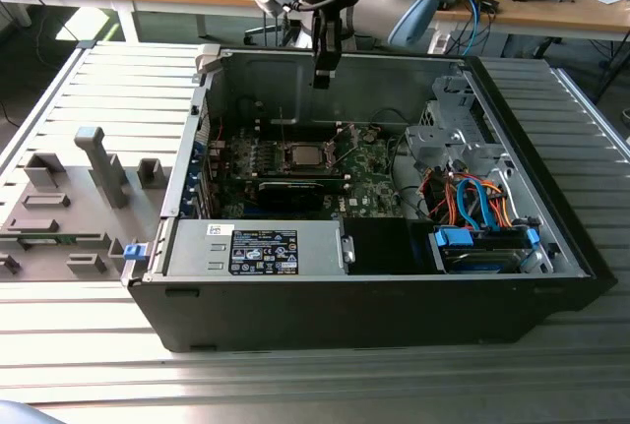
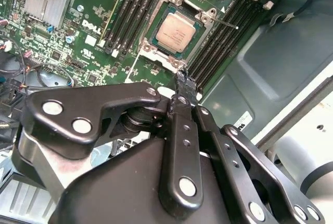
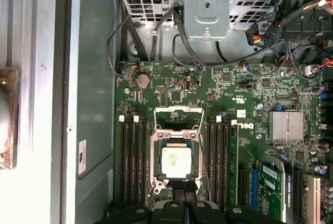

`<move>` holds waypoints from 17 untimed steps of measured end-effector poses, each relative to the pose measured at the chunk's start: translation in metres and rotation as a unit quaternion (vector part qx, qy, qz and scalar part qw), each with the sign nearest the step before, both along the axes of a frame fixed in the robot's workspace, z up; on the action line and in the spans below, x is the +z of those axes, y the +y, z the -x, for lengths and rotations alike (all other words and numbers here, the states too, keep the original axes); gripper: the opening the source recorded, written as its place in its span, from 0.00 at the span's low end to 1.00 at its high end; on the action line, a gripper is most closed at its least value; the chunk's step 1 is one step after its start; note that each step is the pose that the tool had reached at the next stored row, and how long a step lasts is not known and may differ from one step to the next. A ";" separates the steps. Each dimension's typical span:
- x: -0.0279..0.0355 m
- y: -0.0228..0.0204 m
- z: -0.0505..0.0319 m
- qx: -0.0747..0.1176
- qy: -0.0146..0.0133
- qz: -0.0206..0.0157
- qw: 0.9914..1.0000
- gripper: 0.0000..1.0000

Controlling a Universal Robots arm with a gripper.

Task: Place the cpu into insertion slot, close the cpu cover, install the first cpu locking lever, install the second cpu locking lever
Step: 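Close the cpu cover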

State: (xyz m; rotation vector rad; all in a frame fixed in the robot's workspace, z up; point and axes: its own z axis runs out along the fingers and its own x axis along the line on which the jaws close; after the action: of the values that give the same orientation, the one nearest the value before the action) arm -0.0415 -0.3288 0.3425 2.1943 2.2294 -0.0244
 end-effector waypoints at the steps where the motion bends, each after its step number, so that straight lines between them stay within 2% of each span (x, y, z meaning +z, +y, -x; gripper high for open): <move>1: 0.0001 0.0000 -0.0004 0.000 0.000 0.000 1.000 0.11; 7: -0.0002 0.0000 -0.0068 0.000 0.000 0.001 1.000 0.11; 14: -0.0010 0.0000 -0.0182 0.000 0.000 0.002 1.000 0.11; 17: -0.0021 0.0000 -0.0259 0.000 0.000 0.003 1.000 0.11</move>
State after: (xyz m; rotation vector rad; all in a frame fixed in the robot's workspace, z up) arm -0.0155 -0.3287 0.3404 2.1918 2.2263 -0.0305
